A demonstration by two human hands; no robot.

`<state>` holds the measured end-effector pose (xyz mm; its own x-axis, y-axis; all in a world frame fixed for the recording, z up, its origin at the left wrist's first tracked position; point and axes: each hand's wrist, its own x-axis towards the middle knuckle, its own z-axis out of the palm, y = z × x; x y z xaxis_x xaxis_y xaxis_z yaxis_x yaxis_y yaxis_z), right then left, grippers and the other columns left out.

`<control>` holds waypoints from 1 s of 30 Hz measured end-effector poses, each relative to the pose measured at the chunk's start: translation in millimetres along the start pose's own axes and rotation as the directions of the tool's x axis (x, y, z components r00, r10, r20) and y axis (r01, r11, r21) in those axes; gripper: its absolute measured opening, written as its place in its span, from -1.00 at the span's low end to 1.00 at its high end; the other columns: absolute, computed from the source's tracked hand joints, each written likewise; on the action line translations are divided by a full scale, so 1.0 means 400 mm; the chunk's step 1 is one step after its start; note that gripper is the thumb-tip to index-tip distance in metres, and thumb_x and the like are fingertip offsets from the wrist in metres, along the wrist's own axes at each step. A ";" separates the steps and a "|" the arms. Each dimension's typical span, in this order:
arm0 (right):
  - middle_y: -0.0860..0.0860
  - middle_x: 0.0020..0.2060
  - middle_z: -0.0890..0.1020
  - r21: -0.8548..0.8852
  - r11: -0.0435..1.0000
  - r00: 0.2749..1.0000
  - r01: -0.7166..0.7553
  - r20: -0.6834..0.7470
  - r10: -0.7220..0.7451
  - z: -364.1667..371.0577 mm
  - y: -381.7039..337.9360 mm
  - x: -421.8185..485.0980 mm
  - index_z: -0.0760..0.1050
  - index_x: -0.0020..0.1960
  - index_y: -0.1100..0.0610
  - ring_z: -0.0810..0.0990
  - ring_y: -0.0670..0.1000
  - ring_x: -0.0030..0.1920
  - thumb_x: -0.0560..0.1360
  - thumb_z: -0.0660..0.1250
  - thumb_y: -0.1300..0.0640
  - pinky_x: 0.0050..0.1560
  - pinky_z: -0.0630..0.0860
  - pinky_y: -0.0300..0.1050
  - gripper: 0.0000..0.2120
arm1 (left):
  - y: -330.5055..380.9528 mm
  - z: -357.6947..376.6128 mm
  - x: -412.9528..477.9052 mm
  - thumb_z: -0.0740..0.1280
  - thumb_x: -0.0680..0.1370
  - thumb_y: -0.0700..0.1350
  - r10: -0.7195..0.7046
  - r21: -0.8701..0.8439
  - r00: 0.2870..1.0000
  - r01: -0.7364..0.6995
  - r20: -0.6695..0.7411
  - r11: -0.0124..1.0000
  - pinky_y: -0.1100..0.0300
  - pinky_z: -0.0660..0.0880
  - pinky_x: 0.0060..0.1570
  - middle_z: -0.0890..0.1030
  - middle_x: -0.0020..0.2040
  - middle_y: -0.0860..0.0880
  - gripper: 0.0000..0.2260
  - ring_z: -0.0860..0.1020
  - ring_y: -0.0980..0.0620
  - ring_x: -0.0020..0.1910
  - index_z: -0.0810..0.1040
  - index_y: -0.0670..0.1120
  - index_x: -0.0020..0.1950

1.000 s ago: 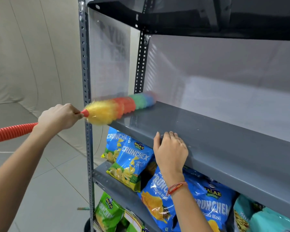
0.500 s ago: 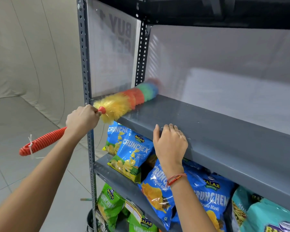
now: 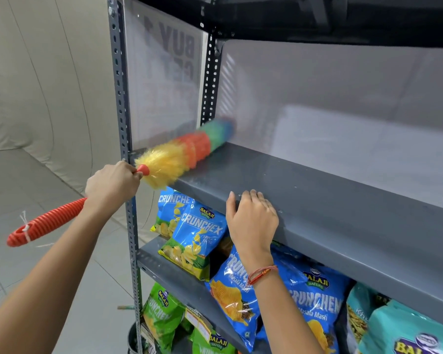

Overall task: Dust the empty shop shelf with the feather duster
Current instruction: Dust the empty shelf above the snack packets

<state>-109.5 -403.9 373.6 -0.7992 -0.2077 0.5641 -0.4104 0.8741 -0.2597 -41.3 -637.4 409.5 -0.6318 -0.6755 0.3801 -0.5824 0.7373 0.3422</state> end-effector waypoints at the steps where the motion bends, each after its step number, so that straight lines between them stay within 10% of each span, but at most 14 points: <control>1: 0.20 0.14 0.64 0.001 1.000 1.000 0.000 0.004 0.000 0.000 0.001 0.001 0.57 0.10 0.28 0.58 0.15 0.21 0.61 0.06 -0.05 0.23 0.51 0.00 -0.54 | 0.003 -0.001 0.000 0.13 0.61 0.05 0.011 0.041 1.000 -0.010 -0.026 0.999 0.10 0.37 -0.25 0.51 -0.19 -0.15 -0.67 0.43 -0.15 -0.26 0.60 -0.06 0.17; 12: 0.18 0.23 0.58 0.000 1.000 1.000 0.015 0.023 -0.015 -0.003 0.003 0.001 0.51 0.17 0.27 0.50 0.13 0.29 0.62 -0.01 -0.06 0.32 0.41 -0.01 -0.51 | 0.070 0.021 -0.016 0.14 0.60 0.02 0.165 0.070 0.982 -0.159 -0.091 0.985 0.09 0.35 -0.26 0.56 -0.15 -0.21 -0.68 0.53 -0.24 -0.19 0.61 -0.09 0.13; 19: 0.19 0.04 0.66 0.082 0.996 1.000 0.027 -0.003 -0.027 -0.021 0.004 -0.006 0.55 -0.02 0.26 0.59 0.17 0.13 0.61 0.08 -0.03 0.13 0.49 0.03 -0.59 | 0.047 0.021 -0.051 0.17 0.58 0.11 0.269 -0.106 0.958 -0.258 0.099 0.960 0.07 0.43 -0.21 0.57 -0.24 -0.17 -0.69 0.52 -0.22 -0.20 0.59 0.09 0.22; 30: 0.18 0.03 0.67 0.284 0.955 0.963 0.081 -0.271 -0.002 -0.127 0.055 -0.016 0.57 0.03 0.25 0.55 0.18 0.14 0.58 0.21 0.05 0.22 0.46 0.01 -0.72 | 0.113 -0.022 -0.104 0.25 0.53 0.15 0.636 -0.360 0.732 -0.541 0.244 0.760 0.05 0.52 -0.24 0.51 -0.45 -0.13 -0.73 0.39 0.00 -0.42 0.65 0.15 0.12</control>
<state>-91.1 -361.2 403.9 -0.6499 -0.0825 0.7555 -0.5820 0.6933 -0.4250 -36.9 -575.9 416.6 -0.9578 -0.0263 0.2862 0.0831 0.9279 0.3634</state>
